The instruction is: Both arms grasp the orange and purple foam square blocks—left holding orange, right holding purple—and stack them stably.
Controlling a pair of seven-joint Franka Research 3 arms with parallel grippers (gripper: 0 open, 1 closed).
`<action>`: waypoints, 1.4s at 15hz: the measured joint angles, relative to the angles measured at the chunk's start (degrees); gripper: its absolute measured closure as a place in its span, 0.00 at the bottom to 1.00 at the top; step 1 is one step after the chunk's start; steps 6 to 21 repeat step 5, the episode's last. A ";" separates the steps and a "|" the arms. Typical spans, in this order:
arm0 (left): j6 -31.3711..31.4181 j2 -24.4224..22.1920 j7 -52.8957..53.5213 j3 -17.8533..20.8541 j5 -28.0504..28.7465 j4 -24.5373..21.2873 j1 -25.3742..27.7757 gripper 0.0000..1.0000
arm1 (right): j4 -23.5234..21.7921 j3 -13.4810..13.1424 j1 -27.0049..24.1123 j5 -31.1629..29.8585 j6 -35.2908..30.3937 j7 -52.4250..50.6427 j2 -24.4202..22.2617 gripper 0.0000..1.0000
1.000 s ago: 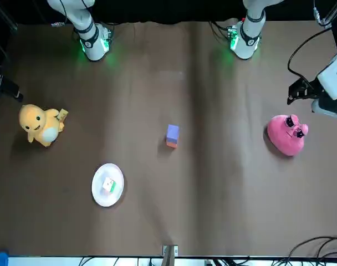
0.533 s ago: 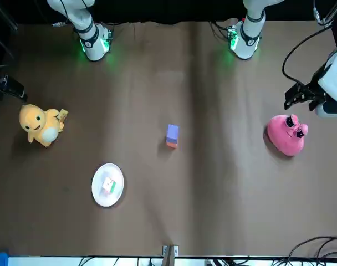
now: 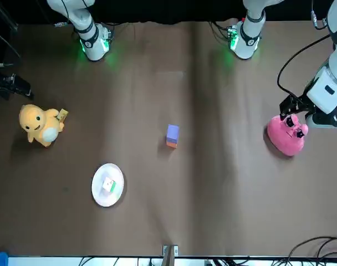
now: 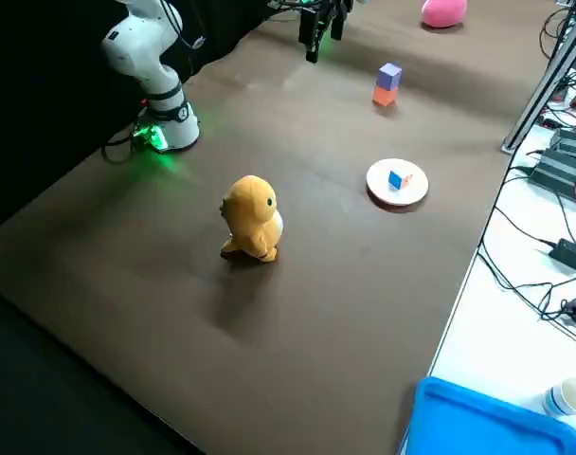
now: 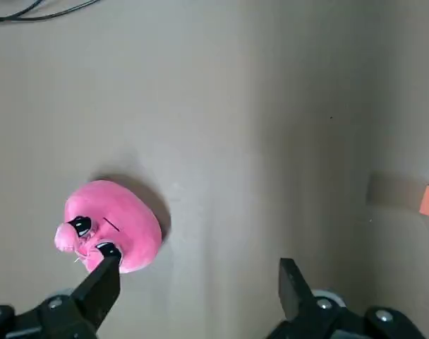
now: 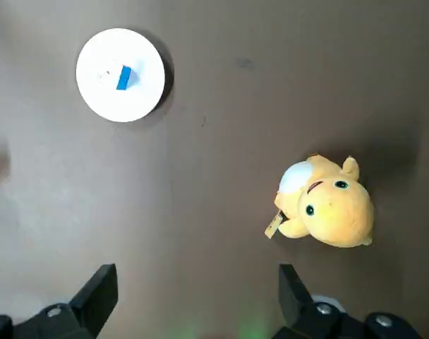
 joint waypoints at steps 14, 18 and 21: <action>0.00 0.04 -1.55 0.00 0.00 0.30 0.14 0.01 | 0.00 -0.53 -0.76 0.00 0.00 0.00 0.00 0.00; 0.00 0.04 -1.55 0.00 0.00 0.30 0.14 0.01 | 0.00 -0.53 -0.76 0.00 0.00 0.00 0.00 0.00; 0.00 0.04 -1.55 0.00 0.00 0.30 0.14 0.01 | 0.00 -0.53 -0.76 0.00 0.00 0.00 0.00 0.00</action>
